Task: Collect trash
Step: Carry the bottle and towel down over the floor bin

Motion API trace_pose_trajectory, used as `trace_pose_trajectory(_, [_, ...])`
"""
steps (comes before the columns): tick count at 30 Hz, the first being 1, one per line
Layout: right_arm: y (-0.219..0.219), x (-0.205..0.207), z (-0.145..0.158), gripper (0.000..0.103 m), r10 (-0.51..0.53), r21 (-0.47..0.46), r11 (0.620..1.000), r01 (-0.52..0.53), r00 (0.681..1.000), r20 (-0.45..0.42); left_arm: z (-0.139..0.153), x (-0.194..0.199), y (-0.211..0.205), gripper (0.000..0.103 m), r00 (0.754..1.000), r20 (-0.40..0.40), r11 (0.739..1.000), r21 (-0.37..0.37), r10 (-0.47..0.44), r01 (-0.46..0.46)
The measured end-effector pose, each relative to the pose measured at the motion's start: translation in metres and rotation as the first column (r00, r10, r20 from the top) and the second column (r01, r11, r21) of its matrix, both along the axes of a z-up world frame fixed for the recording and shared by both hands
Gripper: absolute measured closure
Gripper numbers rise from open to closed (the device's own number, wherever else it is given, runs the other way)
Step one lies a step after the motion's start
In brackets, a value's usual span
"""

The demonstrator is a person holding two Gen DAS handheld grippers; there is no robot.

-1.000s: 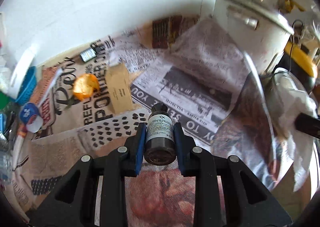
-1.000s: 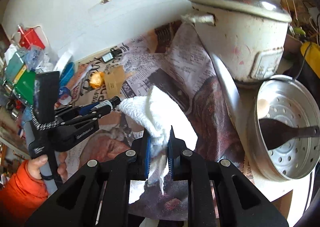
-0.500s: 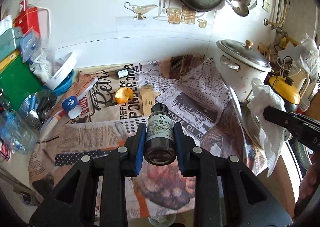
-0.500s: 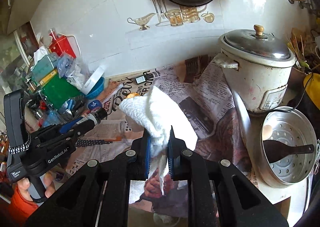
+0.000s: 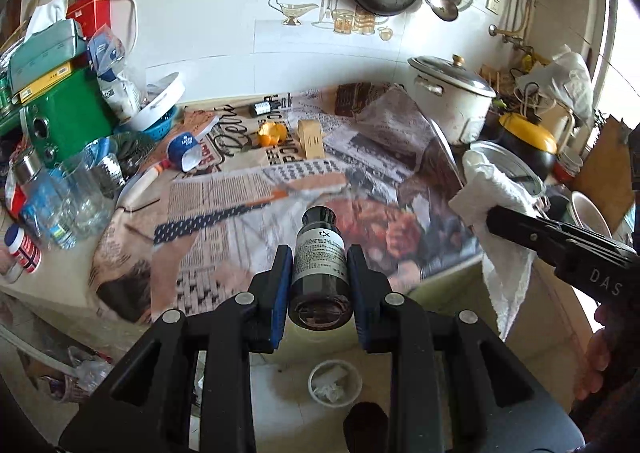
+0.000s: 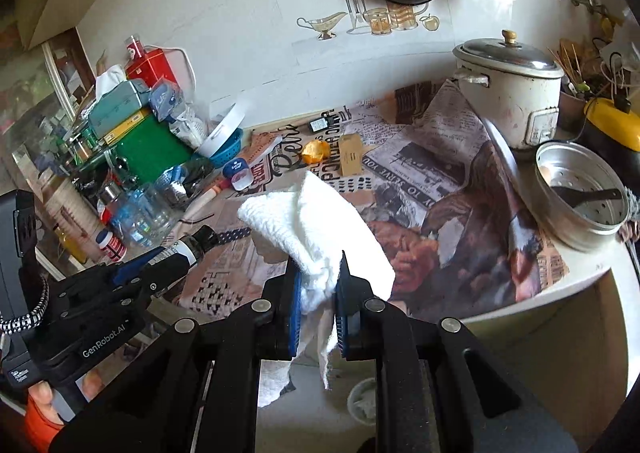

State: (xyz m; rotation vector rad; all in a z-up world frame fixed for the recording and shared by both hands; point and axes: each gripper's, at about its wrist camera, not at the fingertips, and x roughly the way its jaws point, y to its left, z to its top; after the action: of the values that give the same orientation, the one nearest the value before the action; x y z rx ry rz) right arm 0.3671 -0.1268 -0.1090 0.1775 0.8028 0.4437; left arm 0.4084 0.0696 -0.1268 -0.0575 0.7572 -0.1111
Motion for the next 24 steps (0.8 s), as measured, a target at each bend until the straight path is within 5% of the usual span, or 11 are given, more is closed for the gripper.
trace_pose_trajectory(14, [-0.001,-0.060,-0.049,0.090,-0.003,-0.056,0.998,-0.006,0.989,-0.147,-0.061,-0.068,-0.019,0.076,0.986,-0.164,1.000,-0.010,-0.008,0.007])
trace_pose_trajectory(24, [-0.029,-0.048,-0.157,0.090,0.073,-0.120,0.986,-0.113,0.952,-0.298,-0.172,-0.060,-0.055,0.076,0.951,-0.296,0.994,-0.031,0.087,-0.101])
